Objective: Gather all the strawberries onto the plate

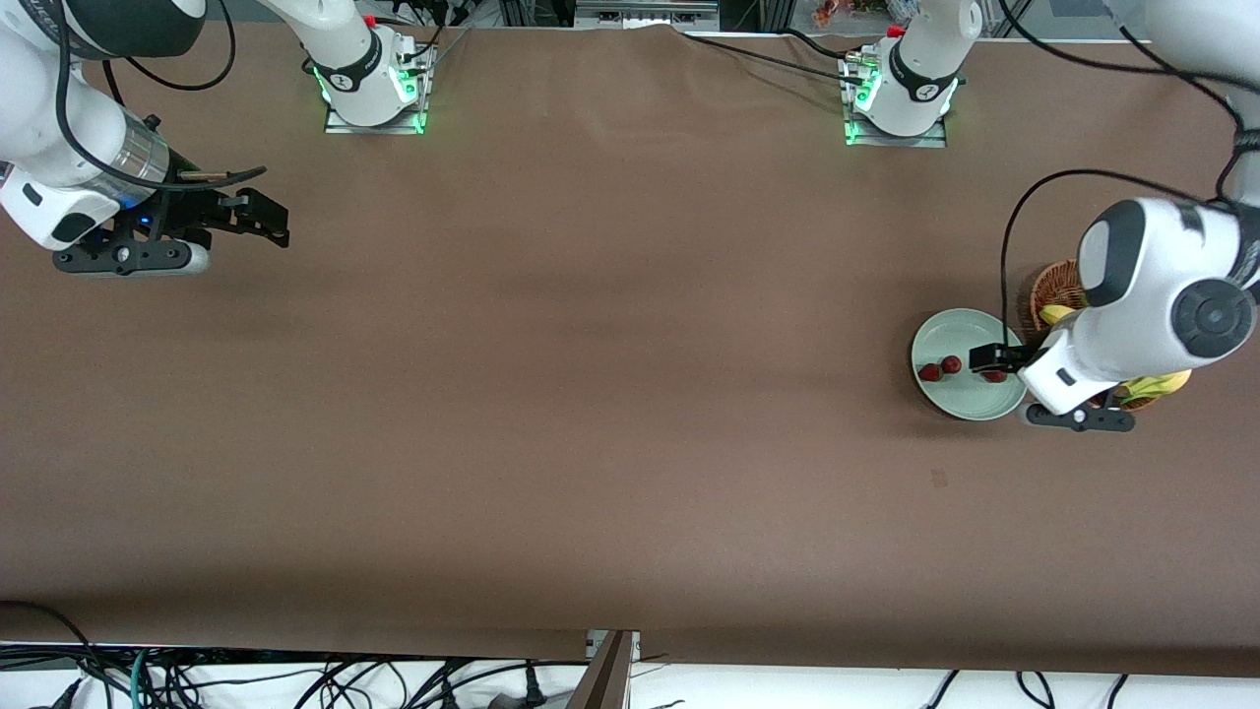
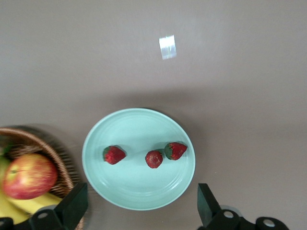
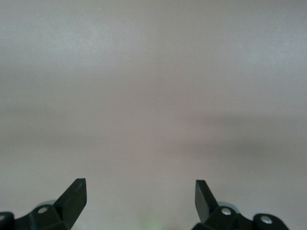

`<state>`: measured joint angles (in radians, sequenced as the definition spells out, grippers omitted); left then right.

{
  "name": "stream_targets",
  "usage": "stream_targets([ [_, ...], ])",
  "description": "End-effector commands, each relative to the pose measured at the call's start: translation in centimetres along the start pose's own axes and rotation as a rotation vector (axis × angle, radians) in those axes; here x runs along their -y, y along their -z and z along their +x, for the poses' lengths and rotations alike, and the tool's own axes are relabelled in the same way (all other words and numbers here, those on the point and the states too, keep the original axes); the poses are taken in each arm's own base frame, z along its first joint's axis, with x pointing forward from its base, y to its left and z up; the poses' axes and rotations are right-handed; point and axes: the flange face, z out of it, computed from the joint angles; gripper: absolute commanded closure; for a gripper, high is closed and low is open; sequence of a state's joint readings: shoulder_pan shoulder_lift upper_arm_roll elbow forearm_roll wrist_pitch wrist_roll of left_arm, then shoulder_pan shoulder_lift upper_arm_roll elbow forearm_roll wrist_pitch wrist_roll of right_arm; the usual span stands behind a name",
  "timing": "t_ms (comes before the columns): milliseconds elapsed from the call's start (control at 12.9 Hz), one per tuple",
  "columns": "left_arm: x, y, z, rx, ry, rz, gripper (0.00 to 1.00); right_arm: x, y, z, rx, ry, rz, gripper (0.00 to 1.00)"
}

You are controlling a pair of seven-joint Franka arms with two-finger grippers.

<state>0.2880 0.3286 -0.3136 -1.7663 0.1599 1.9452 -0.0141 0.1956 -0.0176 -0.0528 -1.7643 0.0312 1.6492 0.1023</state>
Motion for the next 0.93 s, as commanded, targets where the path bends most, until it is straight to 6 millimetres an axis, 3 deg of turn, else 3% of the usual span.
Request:
stream_targets([
  [0,-3.3,6.2,-2.3,-0.038,-0.034,-0.024,0.00,-0.3,0.2,-0.1,-0.002,0.014,-0.011,0.00],
  [232,-3.9,12.1,-4.0,-0.025,-0.015,-0.034,0.00,-0.2,0.1,-0.1,0.004,0.016,-0.012,0.00],
  [387,-4.8,14.8,-5.0,-0.025,-0.025,-0.026,0.00,-0.2,0.2,0.0,0.000,0.017,-0.011,0.00],
  [697,-4.8,17.9,-7.4,-0.042,-0.022,-0.031,0.00,-0.2,0.2,0.0,0.000,0.017,-0.011,0.00],
  [852,-4.2,18.1,-7.9,-0.018,-0.004,-0.043,0.00,-0.2,0.1,-0.1,0.003,0.017,-0.012,0.00],
])
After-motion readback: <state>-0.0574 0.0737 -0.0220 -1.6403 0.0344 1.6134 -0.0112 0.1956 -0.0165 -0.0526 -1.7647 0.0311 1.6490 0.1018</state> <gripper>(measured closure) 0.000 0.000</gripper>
